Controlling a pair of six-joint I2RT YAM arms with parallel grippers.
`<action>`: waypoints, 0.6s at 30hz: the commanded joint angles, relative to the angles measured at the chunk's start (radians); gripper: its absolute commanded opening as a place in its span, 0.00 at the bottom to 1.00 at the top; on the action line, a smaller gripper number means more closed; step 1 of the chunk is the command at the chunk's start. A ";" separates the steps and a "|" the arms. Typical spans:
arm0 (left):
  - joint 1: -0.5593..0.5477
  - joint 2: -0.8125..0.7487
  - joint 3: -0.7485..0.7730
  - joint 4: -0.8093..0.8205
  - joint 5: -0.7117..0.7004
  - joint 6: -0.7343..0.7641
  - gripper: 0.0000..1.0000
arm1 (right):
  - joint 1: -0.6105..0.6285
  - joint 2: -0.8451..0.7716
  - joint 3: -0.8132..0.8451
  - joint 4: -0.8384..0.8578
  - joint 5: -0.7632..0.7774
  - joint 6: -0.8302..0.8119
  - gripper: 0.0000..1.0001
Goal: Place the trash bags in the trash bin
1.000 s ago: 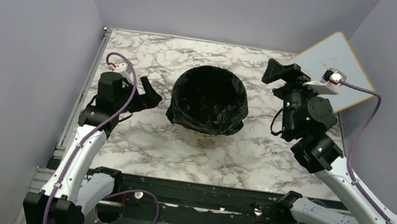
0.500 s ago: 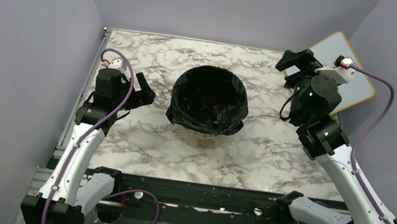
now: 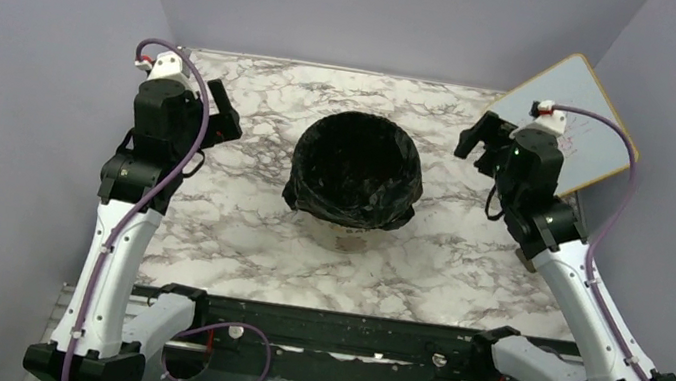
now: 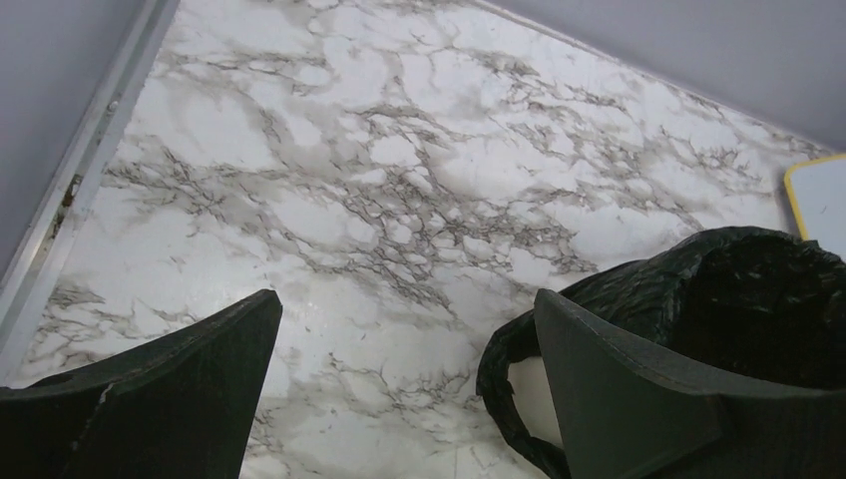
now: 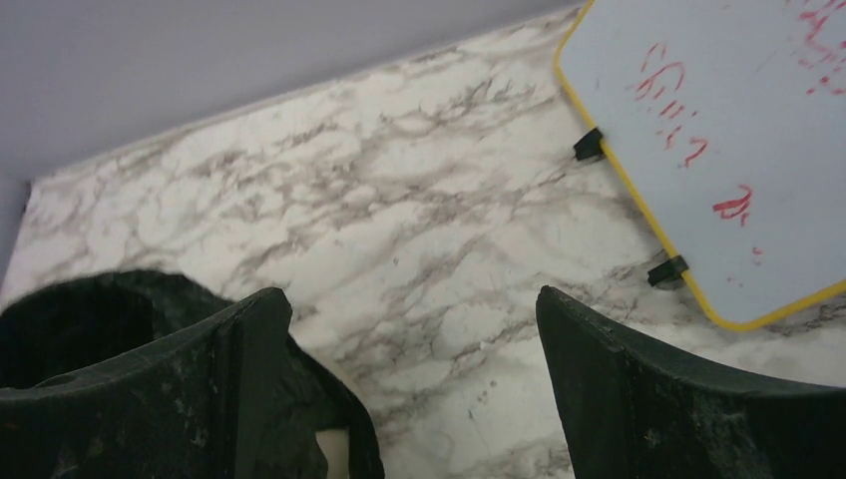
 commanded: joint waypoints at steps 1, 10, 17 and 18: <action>-0.001 0.014 0.087 -0.043 -0.045 0.039 0.99 | 0.001 -0.063 -0.084 -0.044 -0.193 -0.065 1.00; -0.001 0.022 0.106 -0.041 -0.055 0.089 0.99 | 0.001 -0.142 -0.220 -0.110 -0.104 -0.034 1.00; -0.001 0.017 0.099 -0.041 -0.083 0.105 0.99 | 0.001 -0.151 -0.228 -0.117 -0.135 -0.010 1.00; -0.001 0.017 0.097 -0.040 -0.083 0.102 0.99 | 0.002 -0.148 -0.225 -0.116 -0.134 -0.008 1.00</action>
